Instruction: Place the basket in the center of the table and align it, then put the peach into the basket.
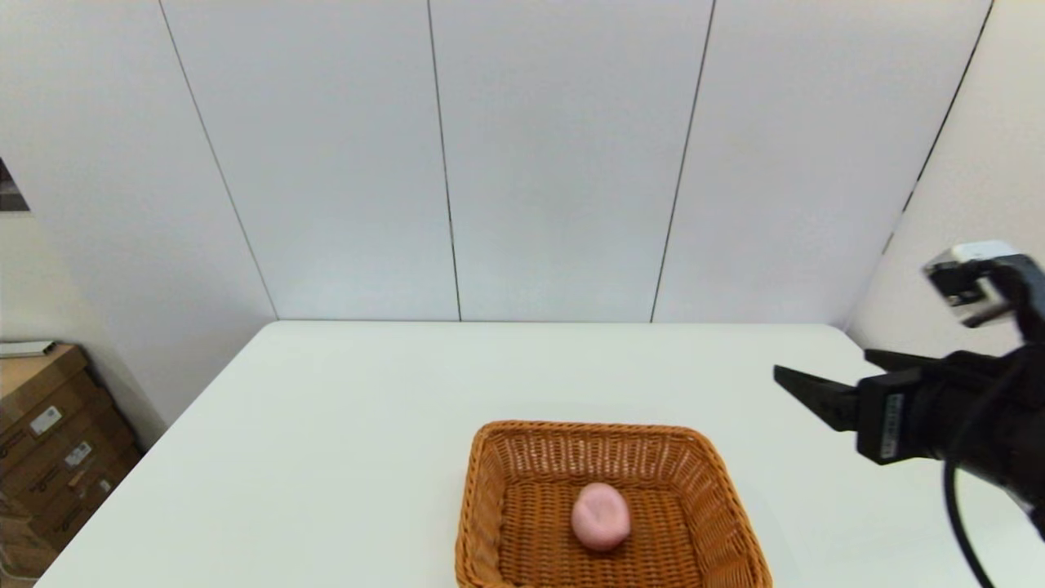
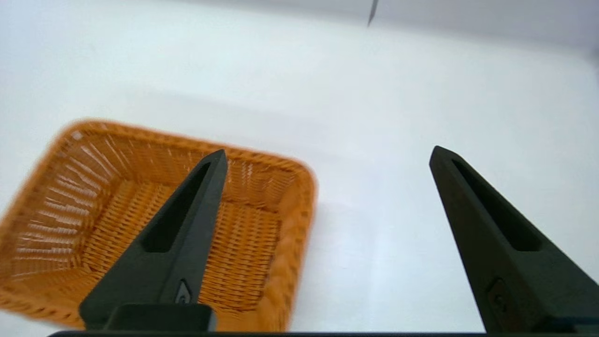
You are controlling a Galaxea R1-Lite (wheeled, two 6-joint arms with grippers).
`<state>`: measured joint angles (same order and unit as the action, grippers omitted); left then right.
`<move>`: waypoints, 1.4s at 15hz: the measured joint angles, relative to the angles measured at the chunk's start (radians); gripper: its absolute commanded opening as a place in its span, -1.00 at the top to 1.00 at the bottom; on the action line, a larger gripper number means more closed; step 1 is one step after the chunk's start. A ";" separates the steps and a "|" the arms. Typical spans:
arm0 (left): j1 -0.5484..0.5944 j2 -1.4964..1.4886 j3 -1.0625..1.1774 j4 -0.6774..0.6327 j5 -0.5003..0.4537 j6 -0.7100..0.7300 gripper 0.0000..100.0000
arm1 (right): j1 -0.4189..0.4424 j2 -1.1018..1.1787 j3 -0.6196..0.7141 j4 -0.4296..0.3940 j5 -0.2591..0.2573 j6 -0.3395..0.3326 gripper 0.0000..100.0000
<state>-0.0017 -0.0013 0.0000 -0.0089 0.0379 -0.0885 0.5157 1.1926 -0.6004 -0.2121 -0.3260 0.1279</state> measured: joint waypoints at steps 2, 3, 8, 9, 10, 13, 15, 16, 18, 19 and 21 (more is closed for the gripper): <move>0.000 0.000 0.000 0.000 0.000 -0.001 -1.00 | -0.038 -0.176 0.021 0.072 0.001 -0.067 -1.00; 0.000 0.000 0.000 0.000 0.000 -0.001 -1.00 | -0.079 -0.266 0.041 0.106 0.002 -0.106 -1.00; 0.000 0.000 0.000 0.000 0.000 -0.001 -1.00 | -0.339 -0.655 0.159 0.256 0.009 -0.190 -1.00; 0.000 0.000 0.000 0.000 0.000 -0.001 -1.00 | -0.380 -0.728 0.180 0.283 0.010 -0.196 -1.00; 0.000 0.000 0.000 0.000 0.000 -0.001 -1.00 | -0.409 -0.789 0.205 0.295 0.011 -0.198 -1.00; 0.000 0.000 0.000 0.000 0.000 0.000 -1.00 | -0.477 -0.949 0.267 0.317 0.032 -0.202 -1.00; 0.000 0.000 0.000 0.000 0.000 -0.001 -1.00 | -0.496 -1.046 0.325 0.323 0.070 -0.205 -1.00; 0.000 0.000 0.000 0.000 0.000 0.001 -1.00 | -0.500 -1.090 0.361 0.318 0.100 -0.209 -1.00; 0.000 0.000 0.000 0.000 0.000 0.001 -1.00 | -0.505 -1.149 0.446 0.277 0.180 -0.226 -1.00; 0.000 0.000 0.000 0.000 -0.001 0.001 -1.00 | -0.506 -1.165 0.483 0.240 0.204 -0.231 -1.00; 0.000 0.000 0.000 0.000 -0.001 0.002 -1.00 | -0.507 -1.183 0.555 0.175 0.276 -0.233 -1.00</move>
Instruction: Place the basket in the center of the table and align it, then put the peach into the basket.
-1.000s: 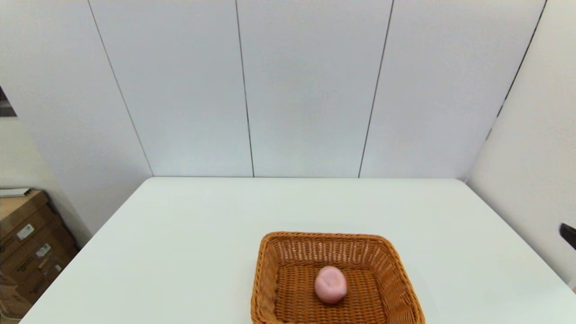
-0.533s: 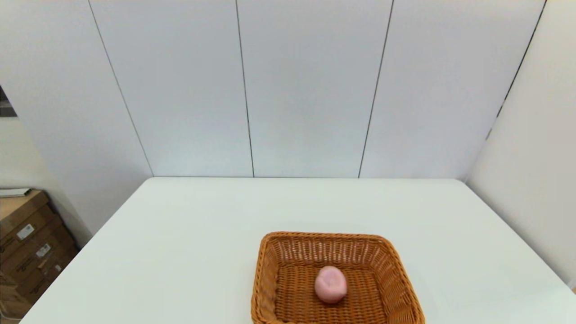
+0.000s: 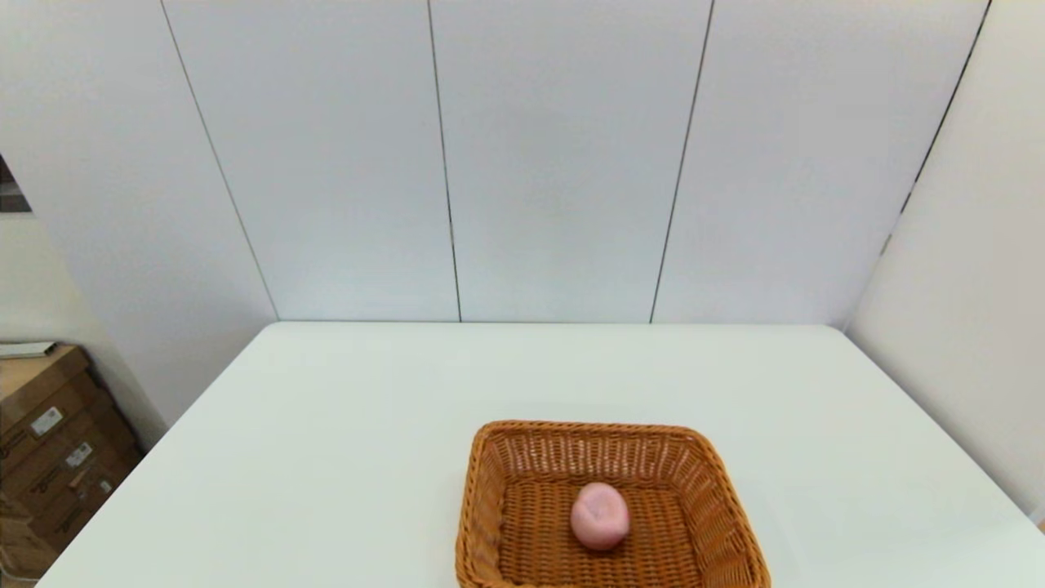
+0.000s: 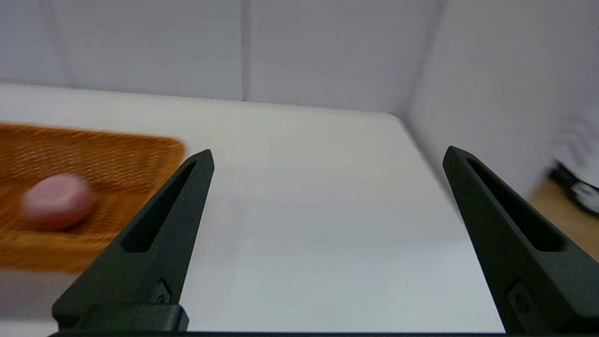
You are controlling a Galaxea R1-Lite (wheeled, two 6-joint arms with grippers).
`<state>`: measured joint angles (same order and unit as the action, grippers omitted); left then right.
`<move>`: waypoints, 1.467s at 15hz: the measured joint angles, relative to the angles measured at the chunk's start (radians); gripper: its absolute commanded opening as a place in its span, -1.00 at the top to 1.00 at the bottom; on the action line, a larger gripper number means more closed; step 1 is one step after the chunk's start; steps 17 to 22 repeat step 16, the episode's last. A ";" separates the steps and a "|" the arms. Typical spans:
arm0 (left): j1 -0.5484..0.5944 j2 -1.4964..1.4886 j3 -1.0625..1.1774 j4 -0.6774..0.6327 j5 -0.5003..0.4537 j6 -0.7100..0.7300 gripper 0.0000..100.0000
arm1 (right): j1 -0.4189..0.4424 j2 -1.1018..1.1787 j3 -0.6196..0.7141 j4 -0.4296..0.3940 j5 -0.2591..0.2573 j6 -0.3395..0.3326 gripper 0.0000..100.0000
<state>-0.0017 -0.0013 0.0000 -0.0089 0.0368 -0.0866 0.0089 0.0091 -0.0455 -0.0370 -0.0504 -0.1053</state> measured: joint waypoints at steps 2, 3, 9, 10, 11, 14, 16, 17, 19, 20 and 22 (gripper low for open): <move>0.000 0.000 0.000 0.000 0.000 0.001 -1.00 | 0.000 -0.008 0.031 0.024 0.061 0.008 -1.00; 0.000 0.000 0.000 0.000 -0.001 0.000 -1.00 | 0.000 -0.009 0.035 0.053 0.067 0.010 -1.00; 0.000 0.000 0.000 0.000 0.000 0.002 -1.00 | 0.000 -0.010 0.038 0.057 0.062 0.053 -1.00; 0.000 0.000 0.000 0.000 0.000 0.002 -1.00 | 0.000 -0.010 0.038 0.057 0.062 0.054 -1.00; 0.000 0.000 0.000 0.000 0.000 0.002 -1.00 | 0.000 -0.010 0.038 0.057 0.062 0.056 -1.00; 0.000 0.000 0.000 0.000 0.000 0.001 -1.00 | 0.000 -0.010 0.038 0.056 0.059 0.070 -1.00; 0.000 0.000 0.000 0.000 0.000 0.001 -1.00 | 0.000 -0.010 0.038 0.057 0.058 0.070 -1.00; 0.000 0.000 0.000 0.000 0.000 0.001 -1.00 | 0.000 -0.010 0.038 0.057 0.058 0.070 -1.00; 0.000 0.000 0.000 0.000 0.000 0.001 -1.00 | 0.000 -0.010 0.038 0.057 0.058 0.070 -1.00; 0.000 0.000 0.000 0.000 0.000 0.001 -1.00 | 0.000 -0.010 0.038 0.057 0.058 0.070 -1.00; 0.000 0.000 0.000 0.000 0.000 0.001 -1.00 | 0.000 -0.010 0.038 0.057 0.058 0.070 -1.00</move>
